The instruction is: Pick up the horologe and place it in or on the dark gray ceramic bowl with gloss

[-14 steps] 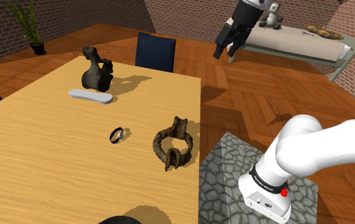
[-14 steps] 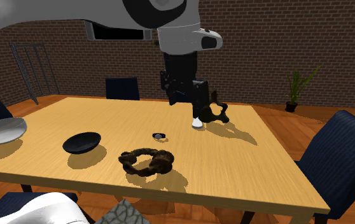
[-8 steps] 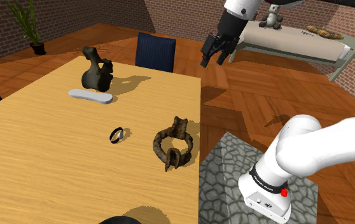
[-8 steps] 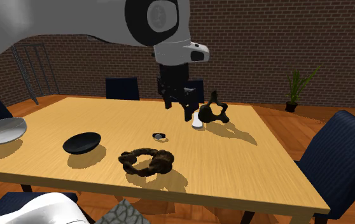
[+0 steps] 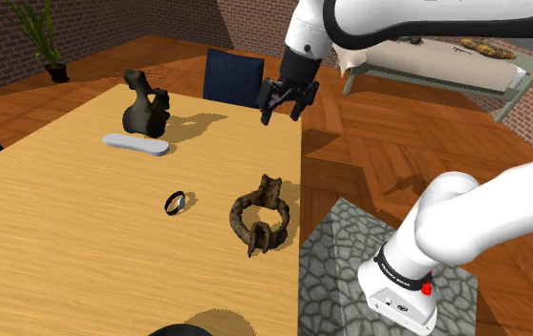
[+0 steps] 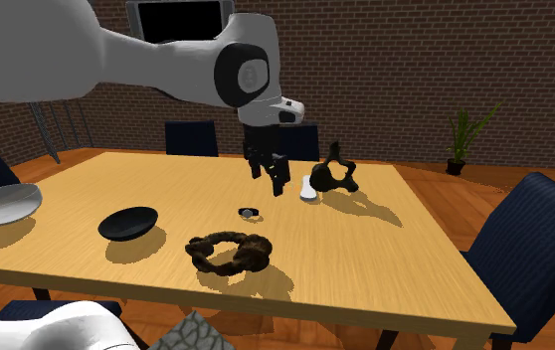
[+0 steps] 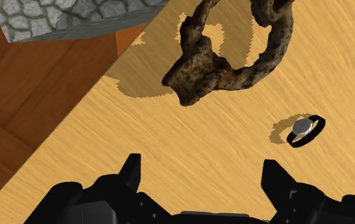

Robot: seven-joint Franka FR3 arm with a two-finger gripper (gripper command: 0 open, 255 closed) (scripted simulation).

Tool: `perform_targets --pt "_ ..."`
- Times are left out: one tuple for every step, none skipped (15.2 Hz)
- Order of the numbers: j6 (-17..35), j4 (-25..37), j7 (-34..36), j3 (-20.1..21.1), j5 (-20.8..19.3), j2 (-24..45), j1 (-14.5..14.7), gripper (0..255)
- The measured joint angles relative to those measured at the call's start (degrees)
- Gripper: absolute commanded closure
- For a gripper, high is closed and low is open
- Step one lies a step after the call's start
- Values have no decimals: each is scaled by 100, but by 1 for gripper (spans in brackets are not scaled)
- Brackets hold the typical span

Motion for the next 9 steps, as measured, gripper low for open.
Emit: perform_targets --pt "114 -16 162 113 29 118 11 0" --pt "216 81 327 230 38 333 7 0" --pt "373 132 495 352 44 563 4 0" --pt "485 152 637 442 45 718 1 0" --pt "619 143 779 533 46 867 0 0" --pt "718 222 945 636 29 1063 -5 0" --pt "820 248 1106 731 17 1215 -2 0" --pt "887 346 1263 818 -14 1404 -11 0" --pt "937 468 1407 888 -59 1604 -28 0"
